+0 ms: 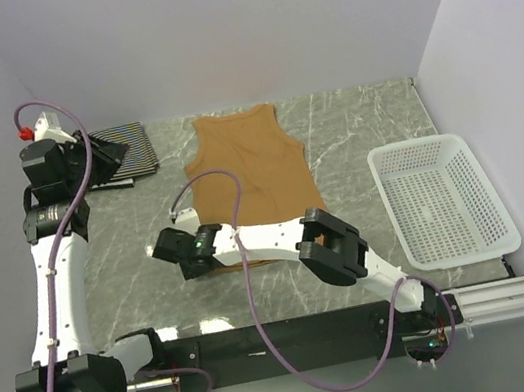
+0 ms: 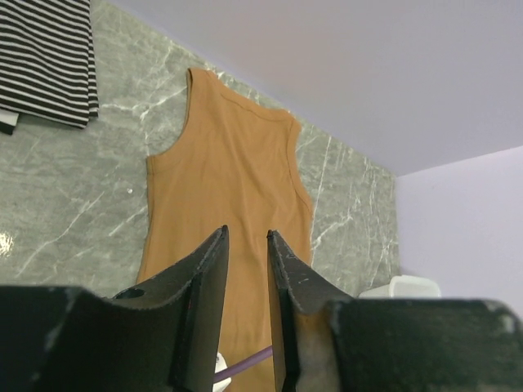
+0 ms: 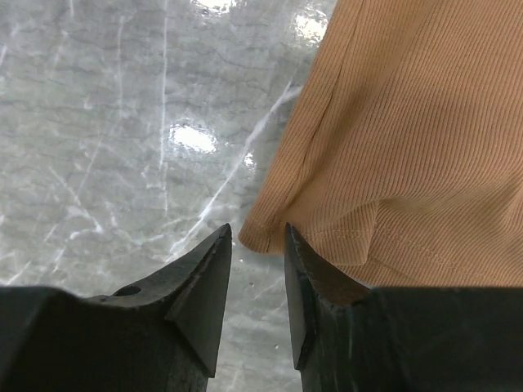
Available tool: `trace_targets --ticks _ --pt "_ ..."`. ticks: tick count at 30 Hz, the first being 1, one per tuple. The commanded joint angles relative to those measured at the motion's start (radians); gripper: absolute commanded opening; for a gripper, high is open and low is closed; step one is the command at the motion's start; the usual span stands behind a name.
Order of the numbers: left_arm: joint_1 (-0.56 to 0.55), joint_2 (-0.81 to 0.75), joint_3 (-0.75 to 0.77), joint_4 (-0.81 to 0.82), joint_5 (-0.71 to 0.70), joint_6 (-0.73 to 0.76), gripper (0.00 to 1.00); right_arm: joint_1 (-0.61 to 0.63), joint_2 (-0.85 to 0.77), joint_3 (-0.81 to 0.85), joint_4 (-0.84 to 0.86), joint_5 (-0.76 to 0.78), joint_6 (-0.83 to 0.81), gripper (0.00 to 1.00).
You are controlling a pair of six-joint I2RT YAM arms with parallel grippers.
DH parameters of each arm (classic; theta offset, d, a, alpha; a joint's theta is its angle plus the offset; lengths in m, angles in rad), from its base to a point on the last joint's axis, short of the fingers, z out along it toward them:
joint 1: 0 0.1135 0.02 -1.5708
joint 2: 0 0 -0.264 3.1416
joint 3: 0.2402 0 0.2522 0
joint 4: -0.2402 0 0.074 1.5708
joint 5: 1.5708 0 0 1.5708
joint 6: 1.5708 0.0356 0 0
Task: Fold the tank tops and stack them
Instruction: Fold the tank top
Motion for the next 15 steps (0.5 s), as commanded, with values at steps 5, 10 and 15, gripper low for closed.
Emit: trace_targets --ticks 5,10,15 --pt "0.007 0.01 -0.043 0.065 0.045 0.006 0.3 0.001 0.037 0.064 -0.036 0.036 -0.015 0.4" --pt "0.007 0.016 -0.082 0.088 0.034 0.0 0.3 0.007 0.043 0.029 -0.013 0.013 -0.029 0.37" --pt "0.007 0.035 -0.144 0.131 0.042 -0.015 0.31 0.011 0.021 -0.046 -0.022 0.005 -0.036 0.2"
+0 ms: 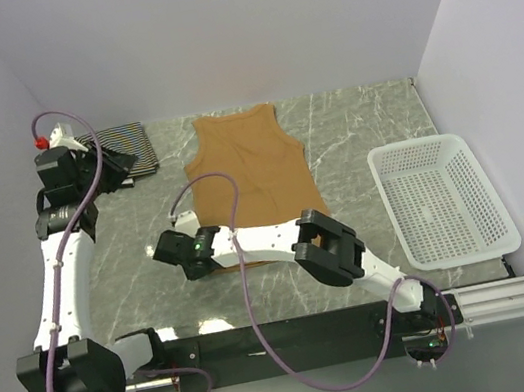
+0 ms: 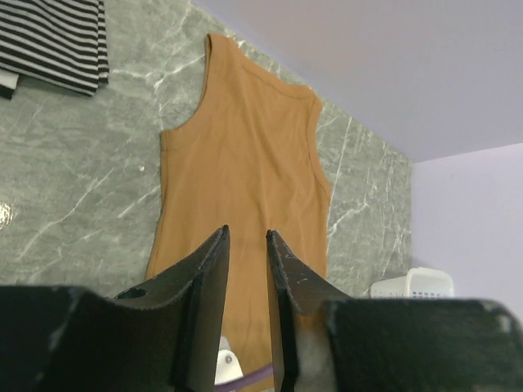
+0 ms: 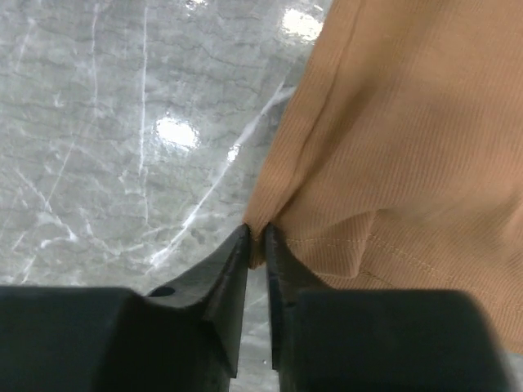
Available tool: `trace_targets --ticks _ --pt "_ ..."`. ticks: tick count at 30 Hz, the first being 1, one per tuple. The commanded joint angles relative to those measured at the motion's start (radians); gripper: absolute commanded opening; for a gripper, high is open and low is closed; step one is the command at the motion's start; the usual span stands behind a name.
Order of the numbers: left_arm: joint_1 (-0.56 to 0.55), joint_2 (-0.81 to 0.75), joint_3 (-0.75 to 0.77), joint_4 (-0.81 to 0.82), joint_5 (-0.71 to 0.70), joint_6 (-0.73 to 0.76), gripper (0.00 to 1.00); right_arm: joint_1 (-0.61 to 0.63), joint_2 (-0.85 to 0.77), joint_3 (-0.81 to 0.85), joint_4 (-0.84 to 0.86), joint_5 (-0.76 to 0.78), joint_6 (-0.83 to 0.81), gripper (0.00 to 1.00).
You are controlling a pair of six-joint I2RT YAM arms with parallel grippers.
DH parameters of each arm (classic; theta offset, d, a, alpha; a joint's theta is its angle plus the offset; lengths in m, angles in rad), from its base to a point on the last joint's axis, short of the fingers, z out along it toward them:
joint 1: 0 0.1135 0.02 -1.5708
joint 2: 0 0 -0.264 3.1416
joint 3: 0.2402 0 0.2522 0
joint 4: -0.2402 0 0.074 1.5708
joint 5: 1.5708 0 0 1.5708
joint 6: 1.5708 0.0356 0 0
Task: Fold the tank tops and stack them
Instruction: Fold the tank top
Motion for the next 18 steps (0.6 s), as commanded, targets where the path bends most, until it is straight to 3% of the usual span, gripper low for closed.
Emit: trace_targets --ticks 1,2,4,8,12,18 --pt "0.004 0.012 -0.046 0.093 0.018 -0.027 0.31 0.008 -0.035 -0.091 -0.001 -0.001 -0.007 0.15" --pt "0.004 0.017 -0.064 0.105 0.02 -0.035 0.31 0.009 -0.06 -0.127 0.037 -0.01 -0.013 0.06" --pt "0.004 0.023 -0.129 0.146 0.024 -0.065 0.31 0.017 -0.142 -0.239 0.075 -0.033 -0.019 0.0" --pt "-0.001 0.041 -0.282 0.307 0.047 -0.136 0.35 0.061 -0.288 -0.395 0.112 -0.021 -0.034 0.0" --pt "-0.069 0.086 -0.412 0.399 -0.018 -0.176 0.39 0.077 -0.484 -0.626 0.168 -0.033 -0.004 0.0" --pt "-0.217 0.225 -0.429 0.467 -0.134 -0.19 0.45 0.094 -0.592 -0.757 0.188 -0.038 0.032 0.0"
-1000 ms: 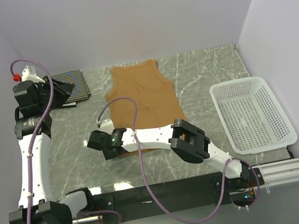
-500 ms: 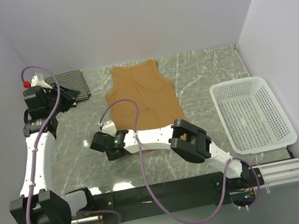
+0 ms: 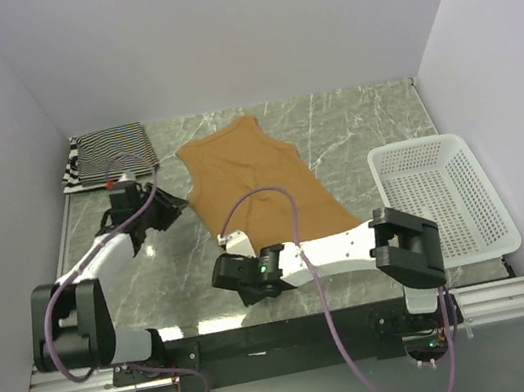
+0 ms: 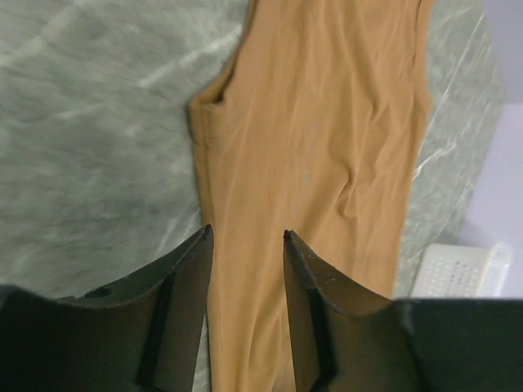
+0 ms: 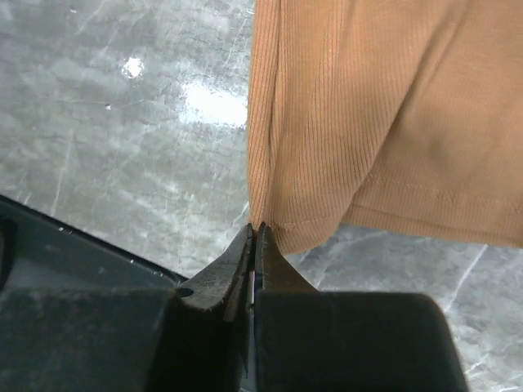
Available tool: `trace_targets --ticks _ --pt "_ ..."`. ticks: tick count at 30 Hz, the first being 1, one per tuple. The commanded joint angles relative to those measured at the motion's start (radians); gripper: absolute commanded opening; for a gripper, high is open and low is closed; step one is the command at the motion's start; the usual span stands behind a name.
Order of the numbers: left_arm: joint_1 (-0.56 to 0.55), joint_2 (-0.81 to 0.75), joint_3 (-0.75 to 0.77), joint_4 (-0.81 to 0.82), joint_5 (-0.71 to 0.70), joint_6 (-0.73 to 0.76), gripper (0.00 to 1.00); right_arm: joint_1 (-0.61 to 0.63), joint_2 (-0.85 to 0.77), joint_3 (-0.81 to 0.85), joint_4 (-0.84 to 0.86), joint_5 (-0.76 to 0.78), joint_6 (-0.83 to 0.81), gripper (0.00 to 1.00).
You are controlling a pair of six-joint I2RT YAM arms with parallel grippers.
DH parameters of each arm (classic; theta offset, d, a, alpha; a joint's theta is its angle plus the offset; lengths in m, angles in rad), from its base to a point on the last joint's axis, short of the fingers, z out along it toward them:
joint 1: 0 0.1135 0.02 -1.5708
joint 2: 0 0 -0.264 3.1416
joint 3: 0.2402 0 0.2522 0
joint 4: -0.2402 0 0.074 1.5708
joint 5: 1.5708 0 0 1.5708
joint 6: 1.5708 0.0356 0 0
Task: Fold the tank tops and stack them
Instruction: Fold the tank top
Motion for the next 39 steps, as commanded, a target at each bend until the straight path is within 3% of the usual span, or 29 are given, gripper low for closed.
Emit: trace_targets --ticks 1,9,21,24,25,27,28,39 --pt "-0.068 0.052 0.016 0.122 -0.096 -0.018 0.46 0.011 -0.055 -0.029 0.04 0.009 0.033 0.0" --pt "-0.113 0.201 0.081 0.08 -0.237 -0.007 0.43 0.041 -0.051 -0.026 0.025 0.015 0.054 0.0" --pt "-0.125 0.354 0.182 0.076 -0.254 0.057 0.41 0.057 0.054 0.083 -0.008 0.001 0.042 0.0" --pt "-0.127 0.377 0.205 0.044 -0.294 0.065 0.34 0.058 0.074 0.105 -0.005 -0.017 0.034 0.0" --pt "-0.127 0.383 0.21 0.025 -0.305 0.063 0.21 0.058 0.077 0.108 -0.001 -0.027 0.03 0.0" --pt "-0.125 0.386 0.222 0.01 -0.326 0.06 0.14 0.057 0.091 0.12 0.011 -0.06 0.023 0.0" --pt "-0.127 0.385 0.228 -0.028 -0.367 0.057 0.02 0.058 0.098 0.126 0.015 -0.077 0.013 0.0" --pt "-0.111 0.331 0.316 -0.133 -0.48 0.062 0.01 0.066 0.21 0.304 0.058 -0.264 -0.027 0.0"
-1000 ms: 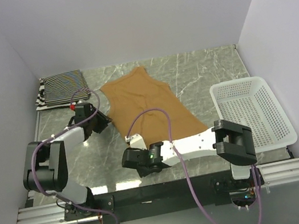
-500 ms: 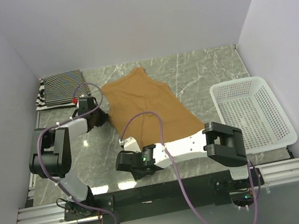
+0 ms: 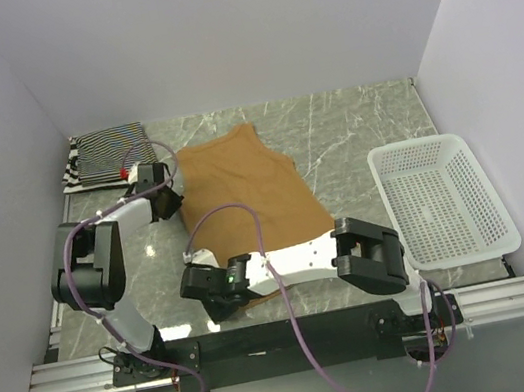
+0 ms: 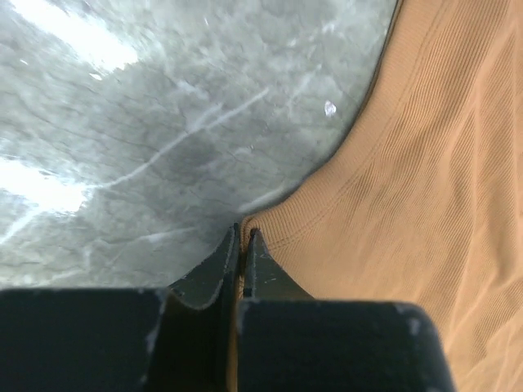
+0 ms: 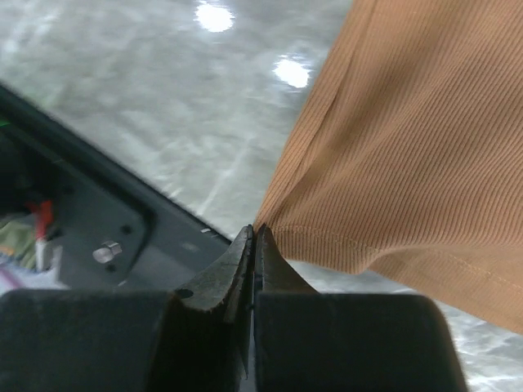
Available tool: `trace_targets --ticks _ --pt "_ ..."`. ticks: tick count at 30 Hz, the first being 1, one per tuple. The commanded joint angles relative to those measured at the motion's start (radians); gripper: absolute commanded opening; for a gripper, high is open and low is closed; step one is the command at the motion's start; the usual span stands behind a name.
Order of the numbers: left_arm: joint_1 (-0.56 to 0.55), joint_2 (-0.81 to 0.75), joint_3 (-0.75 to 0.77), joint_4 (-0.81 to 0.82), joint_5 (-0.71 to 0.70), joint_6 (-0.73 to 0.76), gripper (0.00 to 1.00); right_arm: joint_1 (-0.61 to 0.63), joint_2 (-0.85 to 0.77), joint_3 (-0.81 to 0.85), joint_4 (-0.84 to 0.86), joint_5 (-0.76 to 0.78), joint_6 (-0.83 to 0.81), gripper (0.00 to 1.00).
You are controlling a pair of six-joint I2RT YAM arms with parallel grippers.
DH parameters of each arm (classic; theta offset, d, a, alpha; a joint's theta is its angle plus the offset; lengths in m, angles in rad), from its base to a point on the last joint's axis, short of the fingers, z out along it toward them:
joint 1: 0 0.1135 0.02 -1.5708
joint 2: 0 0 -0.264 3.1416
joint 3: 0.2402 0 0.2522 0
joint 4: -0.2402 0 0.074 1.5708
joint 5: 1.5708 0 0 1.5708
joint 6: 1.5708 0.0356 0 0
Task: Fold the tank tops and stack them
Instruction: Fold the tank top
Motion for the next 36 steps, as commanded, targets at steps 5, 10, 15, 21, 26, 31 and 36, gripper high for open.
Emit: trace_targets --ticks 5,10,15,21,26,31,36 --pt "0.053 -0.055 0.115 -0.089 -0.051 0.028 0.0 -0.003 -0.029 0.102 0.069 -0.169 -0.025 0.0" --pt "0.056 -0.062 0.169 -0.121 -0.031 0.054 0.01 -0.054 -0.113 0.039 0.113 -0.198 -0.022 0.0" --pt "0.047 -0.033 0.207 -0.127 0.01 0.051 0.01 -0.101 -0.199 -0.073 0.153 -0.201 -0.02 0.0" --pt "-0.016 0.016 0.263 -0.132 0.014 0.038 0.01 -0.155 -0.302 -0.262 0.238 -0.203 -0.002 0.0" --pt "-0.065 0.065 0.312 -0.136 0.015 0.018 0.01 -0.184 -0.374 -0.404 0.299 -0.193 0.02 0.0" --pt "-0.113 0.111 0.364 -0.143 0.006 0.004 0.0 -0.203 -0.431 -0.501 0.328 -0.166 0.038 0.0" --pt "-0.164 0.154 0.414 -0.156 -0.011 -0.002 0.01 -0.223 -0.481 -0.585 0.356 -0.15 0.054 0.0"
